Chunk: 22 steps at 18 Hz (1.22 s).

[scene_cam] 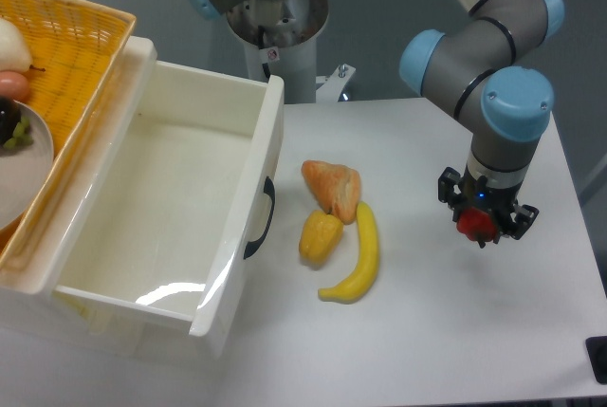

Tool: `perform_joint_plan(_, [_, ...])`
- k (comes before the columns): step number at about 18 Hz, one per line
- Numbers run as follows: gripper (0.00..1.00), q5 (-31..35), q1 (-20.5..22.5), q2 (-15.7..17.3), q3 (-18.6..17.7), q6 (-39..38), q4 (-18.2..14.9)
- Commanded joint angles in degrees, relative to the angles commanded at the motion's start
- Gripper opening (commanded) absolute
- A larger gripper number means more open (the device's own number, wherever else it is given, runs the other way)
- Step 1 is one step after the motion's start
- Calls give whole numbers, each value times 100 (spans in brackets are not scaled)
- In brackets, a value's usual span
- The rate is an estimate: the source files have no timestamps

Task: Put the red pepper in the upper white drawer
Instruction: 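Lift the gripper holding the red pepper up from the table, then carry the red pepper over the open white drawer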

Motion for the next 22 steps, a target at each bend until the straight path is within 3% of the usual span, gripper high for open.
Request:
perform_joint_plan(7, [23, -272, 18, 158, 106, -88, -194])
perform_joint_plan(13, [23, -465, -53, 588, 71, -466, -685])
perform_joint_plan(22, [23, -1704, -263, 1326, 36, -1238, -1248])
